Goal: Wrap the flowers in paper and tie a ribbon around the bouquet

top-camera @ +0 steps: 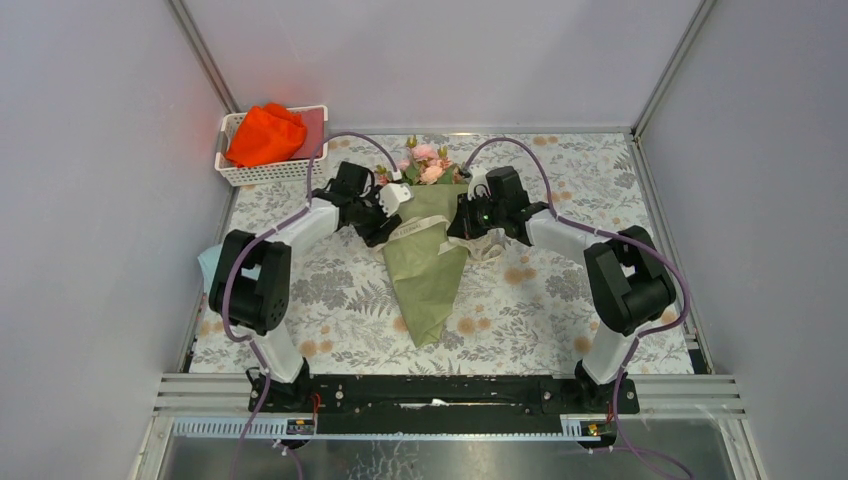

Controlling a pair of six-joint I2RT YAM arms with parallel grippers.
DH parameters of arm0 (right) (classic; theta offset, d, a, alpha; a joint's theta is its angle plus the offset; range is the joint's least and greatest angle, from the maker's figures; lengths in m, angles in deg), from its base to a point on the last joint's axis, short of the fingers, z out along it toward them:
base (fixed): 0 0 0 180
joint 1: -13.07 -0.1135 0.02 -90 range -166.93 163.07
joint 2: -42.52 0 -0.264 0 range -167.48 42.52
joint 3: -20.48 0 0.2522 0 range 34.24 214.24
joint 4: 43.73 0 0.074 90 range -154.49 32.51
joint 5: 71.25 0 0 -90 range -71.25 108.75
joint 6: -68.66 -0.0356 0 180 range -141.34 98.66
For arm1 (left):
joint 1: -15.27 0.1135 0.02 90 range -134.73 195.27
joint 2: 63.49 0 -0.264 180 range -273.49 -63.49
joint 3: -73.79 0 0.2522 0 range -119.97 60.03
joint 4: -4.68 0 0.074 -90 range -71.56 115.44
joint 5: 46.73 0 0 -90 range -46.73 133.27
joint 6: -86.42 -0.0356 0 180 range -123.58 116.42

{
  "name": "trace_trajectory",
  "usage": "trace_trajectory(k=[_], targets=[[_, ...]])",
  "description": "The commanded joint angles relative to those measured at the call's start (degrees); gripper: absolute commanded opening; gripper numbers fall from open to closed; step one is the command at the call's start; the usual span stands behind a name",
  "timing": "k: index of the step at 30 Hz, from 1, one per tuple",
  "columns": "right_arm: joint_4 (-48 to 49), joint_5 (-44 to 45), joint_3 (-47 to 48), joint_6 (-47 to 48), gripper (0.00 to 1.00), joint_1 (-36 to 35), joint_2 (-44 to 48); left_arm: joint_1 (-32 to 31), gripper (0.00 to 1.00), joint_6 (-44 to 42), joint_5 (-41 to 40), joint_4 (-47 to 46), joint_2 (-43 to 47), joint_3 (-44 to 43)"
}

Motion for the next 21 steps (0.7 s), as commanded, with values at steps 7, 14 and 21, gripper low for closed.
trace_trajectory(k=[7,14,21], targets=[[1.1,0.5,1.9,-0.9,0.05,0.3,0.9,-5.0,0.47,7.7,-1.1,0.0,-2.2,-5.4],[1.4,0.7,1.5,-0.9,0.04,0.4,1.4,-7.0,0.01,7.3,-3.9,0.9,-2.1,-5.3],[1.4,1.9,2.0,-1.1,0.04,0.4,0.4,-8.9,0.0,9.4,-2.3,3.9,5.8,-3.2]])
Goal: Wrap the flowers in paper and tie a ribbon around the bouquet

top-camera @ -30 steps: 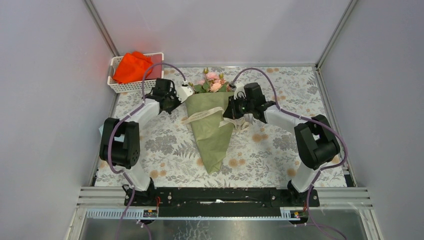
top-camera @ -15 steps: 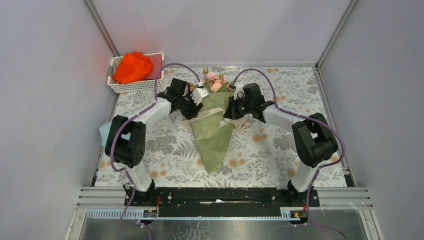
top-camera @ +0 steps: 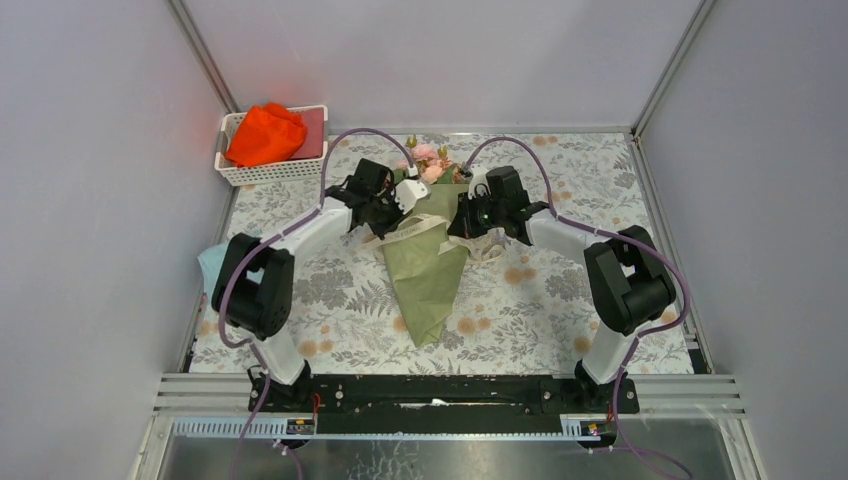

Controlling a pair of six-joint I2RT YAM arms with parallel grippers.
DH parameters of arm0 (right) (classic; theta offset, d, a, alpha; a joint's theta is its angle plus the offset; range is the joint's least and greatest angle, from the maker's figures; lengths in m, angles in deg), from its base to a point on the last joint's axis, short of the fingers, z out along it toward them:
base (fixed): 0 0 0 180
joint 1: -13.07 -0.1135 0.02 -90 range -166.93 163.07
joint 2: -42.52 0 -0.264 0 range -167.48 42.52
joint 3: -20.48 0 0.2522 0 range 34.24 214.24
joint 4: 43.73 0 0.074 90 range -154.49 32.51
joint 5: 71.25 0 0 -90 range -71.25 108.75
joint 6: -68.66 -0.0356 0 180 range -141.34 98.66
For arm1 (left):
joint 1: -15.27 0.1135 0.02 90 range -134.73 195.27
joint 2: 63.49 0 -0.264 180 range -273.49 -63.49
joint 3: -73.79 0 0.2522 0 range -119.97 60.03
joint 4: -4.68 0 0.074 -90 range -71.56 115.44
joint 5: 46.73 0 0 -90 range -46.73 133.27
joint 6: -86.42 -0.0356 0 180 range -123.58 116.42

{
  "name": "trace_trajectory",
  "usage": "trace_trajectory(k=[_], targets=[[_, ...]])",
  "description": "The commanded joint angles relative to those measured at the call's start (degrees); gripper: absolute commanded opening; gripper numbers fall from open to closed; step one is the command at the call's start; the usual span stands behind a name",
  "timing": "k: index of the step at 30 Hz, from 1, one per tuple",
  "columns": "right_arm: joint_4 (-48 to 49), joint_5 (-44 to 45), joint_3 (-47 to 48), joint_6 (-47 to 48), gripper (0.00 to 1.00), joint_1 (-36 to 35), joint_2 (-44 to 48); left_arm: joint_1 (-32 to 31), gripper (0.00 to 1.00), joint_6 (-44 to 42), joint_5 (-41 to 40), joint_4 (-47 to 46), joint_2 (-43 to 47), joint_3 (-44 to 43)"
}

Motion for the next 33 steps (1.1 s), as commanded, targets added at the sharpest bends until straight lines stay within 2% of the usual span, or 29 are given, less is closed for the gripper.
trace_trajectory(k=[1,5,10,15,16,18,20,22,27,30,33], targets=[[1.2,1.3,2.3,-0.5,0.04,0.4,0.2,-2.0,0.0,2.0,0.9,2.0,8.3,1.9],[0.7,2.8,3.7,-1.2,0.03,0.9,-0.5,-5.0,0.0,3.2,3.6,5.1,11.7,2.8],[0.7,2.9,4.7,-2.2,0.03,1.5,-0.8,-8.5,0.0,4.8,8.9,7.4,9.6,2.8],[1.9,1.4,4.7,-2.7,0.03,2.1,-1.3,-12.4,0.0,5.1,9.0,7.5,4.2,2.0],[2.3,0.7,4.7,-2.7,0.03,2.3,-1.4,-12.7,0.03,4.9,8.9,7.9,3.2,1.3],[2.6,-0.7,4.8,-2.9,0.03,2.8,-1.6,-13.3,0.19,3.4,8.8,11.5,1.7,-0.9],[2.7,-2.1,4.8,-2.9,0.03,3.5,-1.7,-13.3,0.45,1.1,8.1,14.9,1.9,-3.3],[2.6,-3.2,4.9,-2.8,0.04,3.9,-1.8,-13.4,0.6,-1.5,5.3,16.5,3.6,-4.5],[2.3,-5.4,5.6,-2.2,0.04,4.0,-2.4,-13.1,0.76,-6.7,-4.0,15.9,8.3,-6.9],[2.4,-6.0,5.8,-2.1,0.04,4.0,-2.6,-12.6,0.87,-6.2,-3.6,12.7,6.5,-8.8],[1.5,-6.5,6.5,-1.6,0.05,4.0,-2.7,-12.6,0.89,-3.4,-1.2,8.8,1.8,-11.3]])
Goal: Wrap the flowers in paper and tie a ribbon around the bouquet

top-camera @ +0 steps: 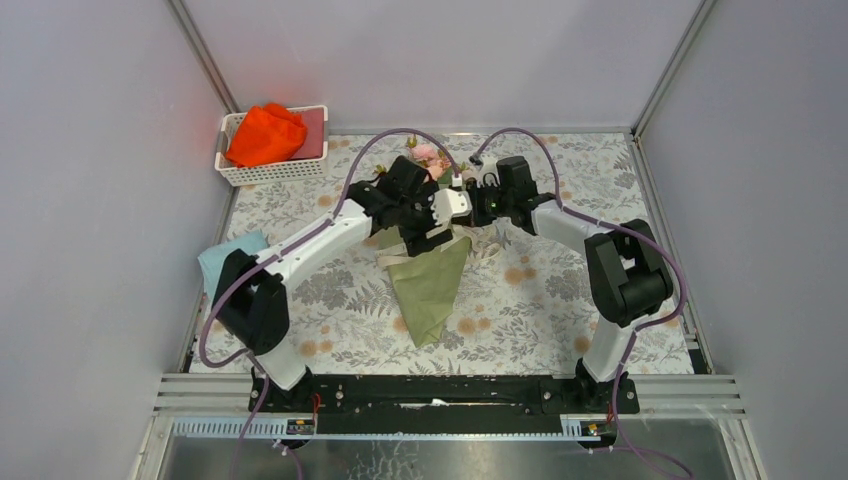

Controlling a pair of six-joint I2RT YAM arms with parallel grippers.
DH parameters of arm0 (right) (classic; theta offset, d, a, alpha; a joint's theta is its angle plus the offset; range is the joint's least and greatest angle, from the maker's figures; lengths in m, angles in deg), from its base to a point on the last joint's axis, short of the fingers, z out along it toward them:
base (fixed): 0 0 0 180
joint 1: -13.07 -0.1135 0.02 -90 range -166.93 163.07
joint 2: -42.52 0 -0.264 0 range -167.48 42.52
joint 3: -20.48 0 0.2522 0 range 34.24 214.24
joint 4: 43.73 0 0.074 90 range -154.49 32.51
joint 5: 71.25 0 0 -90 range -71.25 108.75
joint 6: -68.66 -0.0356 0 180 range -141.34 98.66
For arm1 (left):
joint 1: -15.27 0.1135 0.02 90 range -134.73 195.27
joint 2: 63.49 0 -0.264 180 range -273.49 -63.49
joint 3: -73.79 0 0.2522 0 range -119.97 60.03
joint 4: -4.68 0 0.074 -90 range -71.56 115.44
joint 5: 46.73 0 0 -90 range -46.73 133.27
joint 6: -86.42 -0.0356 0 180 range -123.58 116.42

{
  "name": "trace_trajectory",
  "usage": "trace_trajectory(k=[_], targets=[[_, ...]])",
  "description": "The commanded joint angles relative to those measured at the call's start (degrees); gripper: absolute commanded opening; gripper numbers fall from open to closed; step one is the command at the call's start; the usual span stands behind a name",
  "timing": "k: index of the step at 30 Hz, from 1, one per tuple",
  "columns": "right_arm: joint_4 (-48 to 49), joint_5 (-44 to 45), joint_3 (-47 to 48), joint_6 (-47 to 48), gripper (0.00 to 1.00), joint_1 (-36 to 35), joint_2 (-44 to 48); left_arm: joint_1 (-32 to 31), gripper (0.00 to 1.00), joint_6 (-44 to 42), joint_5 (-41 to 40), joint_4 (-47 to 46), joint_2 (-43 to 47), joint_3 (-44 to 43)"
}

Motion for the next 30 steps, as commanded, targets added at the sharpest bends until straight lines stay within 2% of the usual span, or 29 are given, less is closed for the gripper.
trace_trajectory(k=[1,6,9,11,16,17,18,22,30], targets=[[0.1,-2.7,3.5,1.0,0.05,0.2,-0.2,0.3,0.9,1.4,0.2,-7.1,-5.9,-3.7],[-1.3,-2.4,3.5,1.8,0.07,0.2,0.6,0.6,0.9,2.7,-2.1,-13.1,-12.4,-7.5],[-1.5,-1.9,3.3,1.7,0.08,0.1,0.8,1.0,0.83,3.5,-2.6,-16.2,-14.5,-8.2],[-1.6,-1.0,3.2,1.5,0.09,0.2,0.8,1.2,0.63,4.3,-3.6,-18.5,-14.8,-7.7],[-1.8,2.1,3.2,1.5,0.13,0.2,1.0,2.0,0.01,5.1,-3.0,-19.3,-14.5,-7.0],[-1.9,3.9,3.1,1.5,0.14,0.2,1.2,2.2,0.0,5.3,-3.0,-19.2,-14.3,-6.9],[-2.3,11.3,3.2,2.1,0.19,0.2,1.8,2.4,0.0,6.2,-2.9,-18.0,-13.1,-6.7],[-2.8,22.2,3.9,4.2,0.24,0.2,1.0,2.6,0.0,6.8,-2.4,-17.5,-10.7,-5.0],[-2.3,23.8,2.7,5.1,0.39,0.2,2.4,2.5,0.0,7.2,-4.4,-17.5,-9.1,-4.0]])
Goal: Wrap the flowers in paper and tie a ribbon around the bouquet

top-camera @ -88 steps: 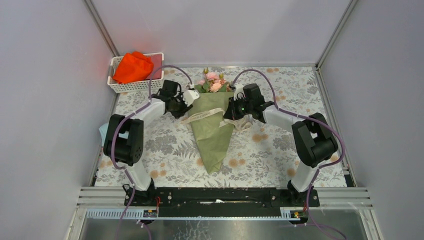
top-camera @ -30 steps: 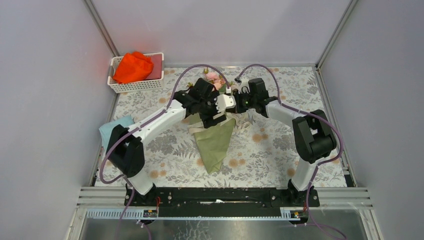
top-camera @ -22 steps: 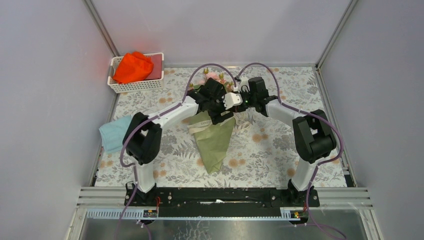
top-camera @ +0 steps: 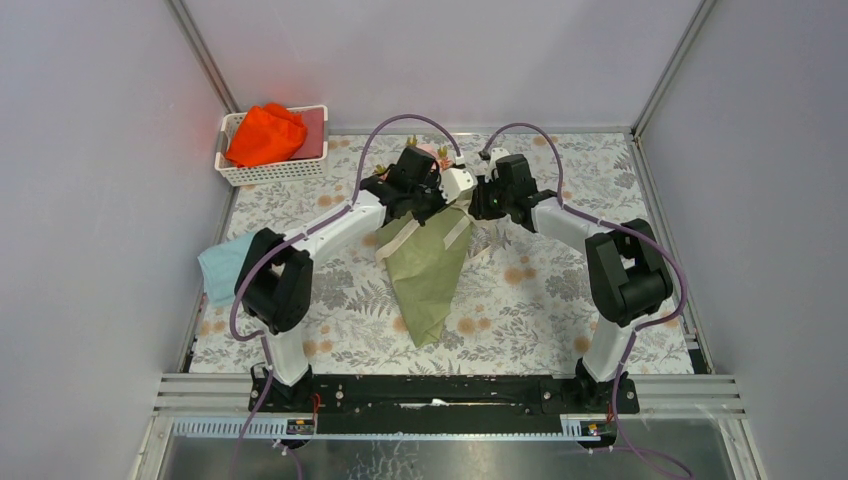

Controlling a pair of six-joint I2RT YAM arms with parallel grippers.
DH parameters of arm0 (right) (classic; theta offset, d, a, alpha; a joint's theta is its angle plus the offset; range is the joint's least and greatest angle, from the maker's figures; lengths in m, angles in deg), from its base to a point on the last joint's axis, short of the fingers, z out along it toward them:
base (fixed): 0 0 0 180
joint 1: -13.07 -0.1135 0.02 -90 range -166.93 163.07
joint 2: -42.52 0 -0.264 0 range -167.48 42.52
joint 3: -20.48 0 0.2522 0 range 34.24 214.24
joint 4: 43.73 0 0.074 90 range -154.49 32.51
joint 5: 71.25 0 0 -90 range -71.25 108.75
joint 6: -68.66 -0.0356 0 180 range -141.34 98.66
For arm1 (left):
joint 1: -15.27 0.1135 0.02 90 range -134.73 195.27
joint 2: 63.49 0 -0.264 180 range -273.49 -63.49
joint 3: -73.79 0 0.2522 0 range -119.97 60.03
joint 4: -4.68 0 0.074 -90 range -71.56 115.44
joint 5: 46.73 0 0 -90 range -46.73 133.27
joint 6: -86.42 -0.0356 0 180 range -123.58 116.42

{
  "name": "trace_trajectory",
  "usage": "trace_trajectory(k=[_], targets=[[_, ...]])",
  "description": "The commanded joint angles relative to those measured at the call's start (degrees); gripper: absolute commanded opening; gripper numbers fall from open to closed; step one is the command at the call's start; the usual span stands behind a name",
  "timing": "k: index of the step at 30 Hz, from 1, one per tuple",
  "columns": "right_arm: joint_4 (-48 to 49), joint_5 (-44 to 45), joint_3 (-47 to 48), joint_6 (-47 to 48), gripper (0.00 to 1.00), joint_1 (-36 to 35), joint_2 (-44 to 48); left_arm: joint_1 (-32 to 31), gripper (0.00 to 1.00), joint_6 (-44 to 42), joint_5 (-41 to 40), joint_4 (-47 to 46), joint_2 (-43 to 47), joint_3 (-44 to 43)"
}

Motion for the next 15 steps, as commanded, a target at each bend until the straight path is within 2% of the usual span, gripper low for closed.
trace_trajectory(k=[1,9,12,15], targets=[[1.2,3.1,0.6,1.7,0.39,0.1,3.0,0.3,0.0,1.0,-1.9,-1.8,1.4,0.5],[4.1,-3.0,-6.1,4.6,0.46,0.3,10.7,0.4,0.0,0.9,-2.7,-1.9,1.5,0.8],[3.2,-3.1,-7.5,5.2,0.46,1.5,13.9,0.5,0.0,1.2,-2.4,-1.9,1.7,0.7],[2.9,-7.0,-9.1,6.0,0.46,3.0,15.9,0.4,0.0,1.4,-1.9,-1.4,1.8,0.2]])
